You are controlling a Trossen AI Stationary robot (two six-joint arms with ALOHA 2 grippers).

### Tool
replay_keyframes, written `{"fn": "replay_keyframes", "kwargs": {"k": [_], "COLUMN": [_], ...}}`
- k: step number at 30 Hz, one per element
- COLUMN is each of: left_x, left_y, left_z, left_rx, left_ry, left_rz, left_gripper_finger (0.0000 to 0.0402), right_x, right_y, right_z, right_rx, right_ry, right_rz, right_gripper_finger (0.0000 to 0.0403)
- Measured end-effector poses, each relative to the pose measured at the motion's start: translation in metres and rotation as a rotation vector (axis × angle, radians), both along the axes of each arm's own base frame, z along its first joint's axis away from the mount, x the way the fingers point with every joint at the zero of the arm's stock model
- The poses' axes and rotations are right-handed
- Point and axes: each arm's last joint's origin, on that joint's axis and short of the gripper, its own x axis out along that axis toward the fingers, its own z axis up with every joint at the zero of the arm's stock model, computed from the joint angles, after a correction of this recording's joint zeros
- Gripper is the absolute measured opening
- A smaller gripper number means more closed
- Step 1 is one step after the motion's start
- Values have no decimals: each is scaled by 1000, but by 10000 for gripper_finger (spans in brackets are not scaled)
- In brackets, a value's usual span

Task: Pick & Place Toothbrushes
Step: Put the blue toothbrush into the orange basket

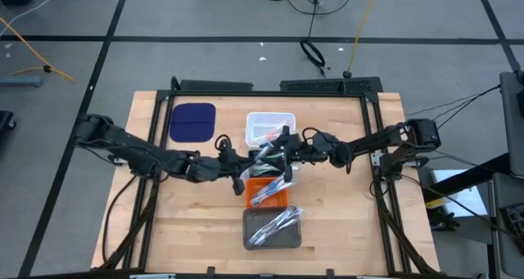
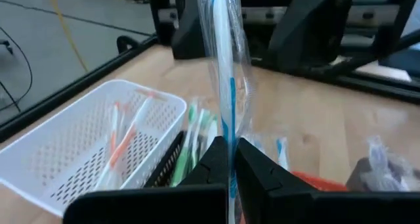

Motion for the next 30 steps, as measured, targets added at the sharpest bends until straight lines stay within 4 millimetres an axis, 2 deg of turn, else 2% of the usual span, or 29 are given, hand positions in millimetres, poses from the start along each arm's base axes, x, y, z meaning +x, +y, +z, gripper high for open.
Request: {"fn": "replay_keyframes", "kwargs": {"k": [4, 8, 10, 21, 30], "left_x": [4, 5, 5, 2, -22], "left_y": [1, 1, 1, 1, 0], "left_z": [-5, -5, -5, -1, 21], "left_rx": [-5, -11, -8, 31, 77], "left_ry": [4, -1, -3, 10, 24], "left_rz": [0, -5, -5, -18, -48], "left_gripper_finger": [4, 5, 11, 21, 89], "right_x": [2, 3, 2, 2, -2], "right_y": [0, 0, 1, 0, 8], "right_z": [-4, -7, -6, -6, -2], "right_rx": [0, -25, -55, -73, -80], "right_ry": [14, 24, 15, 25, 69], "right_rz": [-2, -1, 1, 0, 18], "right_gripper_finger": [163, 51, 20, 18, 18]}}
